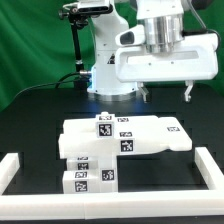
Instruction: Assemble chair
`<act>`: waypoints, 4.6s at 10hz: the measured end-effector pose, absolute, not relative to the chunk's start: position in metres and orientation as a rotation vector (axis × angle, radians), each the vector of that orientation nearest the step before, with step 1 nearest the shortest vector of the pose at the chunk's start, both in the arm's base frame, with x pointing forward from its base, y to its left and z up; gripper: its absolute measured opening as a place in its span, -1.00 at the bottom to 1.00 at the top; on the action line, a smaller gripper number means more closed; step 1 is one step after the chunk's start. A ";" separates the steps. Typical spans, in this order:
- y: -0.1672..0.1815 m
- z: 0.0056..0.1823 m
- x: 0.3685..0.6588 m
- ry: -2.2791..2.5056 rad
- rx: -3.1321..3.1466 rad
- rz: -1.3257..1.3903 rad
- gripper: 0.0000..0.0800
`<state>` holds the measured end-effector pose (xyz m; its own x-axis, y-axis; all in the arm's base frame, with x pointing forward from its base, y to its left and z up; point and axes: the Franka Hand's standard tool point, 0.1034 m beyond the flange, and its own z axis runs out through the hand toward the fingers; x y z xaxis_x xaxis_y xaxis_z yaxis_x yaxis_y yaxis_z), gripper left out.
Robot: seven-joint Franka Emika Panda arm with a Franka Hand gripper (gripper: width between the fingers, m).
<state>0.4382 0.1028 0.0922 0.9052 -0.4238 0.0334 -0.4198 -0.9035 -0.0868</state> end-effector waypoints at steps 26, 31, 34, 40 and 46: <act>0.066 0.127 0.442 0.505 -3.016 -0.036 -0.29; 0.026 0.157 0.484 0.477 -3.025 -0.096 -0.29; 0.022 0.157 0.485 0.446 -3.036 -0.097 -0.29; -0.033 0.166 0.514 0.166 -3.106 -0.261 -0.29; -0.035 0.145 0.527 0.123 -3.166 -0.269 -0.29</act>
Offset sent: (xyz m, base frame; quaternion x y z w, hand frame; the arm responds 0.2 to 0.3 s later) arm 0.0000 0.0000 0.0000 0.0000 0.0000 0.0000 1.0000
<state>0.5268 -0.0346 0.1446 0.9827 -0.0738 0.1699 -0.0803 -0.9963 0.0318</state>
